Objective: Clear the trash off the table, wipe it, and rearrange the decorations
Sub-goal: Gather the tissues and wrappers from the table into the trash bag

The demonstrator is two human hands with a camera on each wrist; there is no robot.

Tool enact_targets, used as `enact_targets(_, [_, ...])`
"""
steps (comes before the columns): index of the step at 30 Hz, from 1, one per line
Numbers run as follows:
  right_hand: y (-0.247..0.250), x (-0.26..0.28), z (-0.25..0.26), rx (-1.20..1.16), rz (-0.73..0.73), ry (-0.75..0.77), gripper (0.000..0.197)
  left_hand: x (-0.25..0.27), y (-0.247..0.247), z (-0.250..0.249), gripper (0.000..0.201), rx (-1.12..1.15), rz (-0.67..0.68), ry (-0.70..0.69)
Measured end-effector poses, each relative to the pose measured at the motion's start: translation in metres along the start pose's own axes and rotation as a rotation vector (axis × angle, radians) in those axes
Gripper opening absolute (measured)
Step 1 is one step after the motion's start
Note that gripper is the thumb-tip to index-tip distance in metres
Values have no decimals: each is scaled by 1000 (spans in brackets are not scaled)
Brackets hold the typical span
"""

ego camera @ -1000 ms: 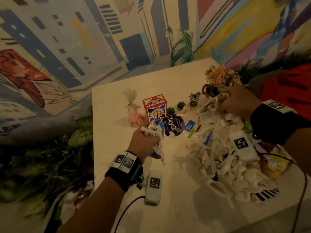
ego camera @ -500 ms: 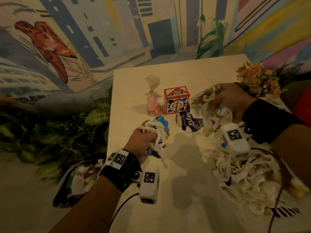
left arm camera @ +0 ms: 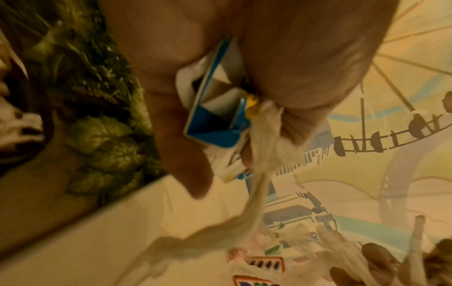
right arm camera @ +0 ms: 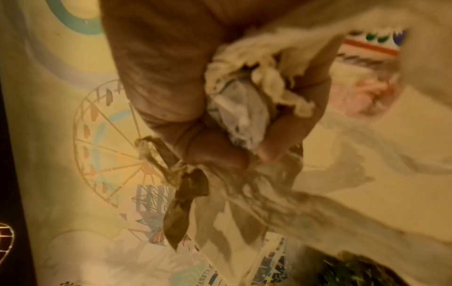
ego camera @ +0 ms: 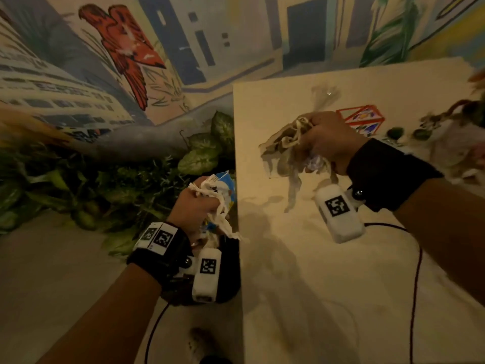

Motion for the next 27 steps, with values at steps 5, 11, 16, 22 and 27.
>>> enact_targets(5, [-98, -25, -6, -95, 2, -43, 33, 14, 93, 49, 34, -127, -27, 103])
enact_targets(11, [-199, -56, -20, -182, -4, -129, 26, 22, 175, 101, 16, -361, 2, 204])
enact_targets(16, [-255, -84, -60, -224, -70, -230, 17, 21, 208, 152, 24, -303, -75, 291])
enact_targets(22, [-299, -113, -156, -285, -139, -445, 21, -3, 209, 239, 24, -286, -91, 471])
enact_targets(27, [-336, -141, -259, -234, -105, -622, 31, -24, 212, 316, 41, -502, -124, 611])
Point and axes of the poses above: each hand's wrist, its own x-axis away from the middle knuckle, its own y-axis out of the back of the hand, z = x × y, the point moved 9 cm from there along -x, towards the middle knuckle, and after that the axes turned 13 degrees about z, right-handed, at the moved point
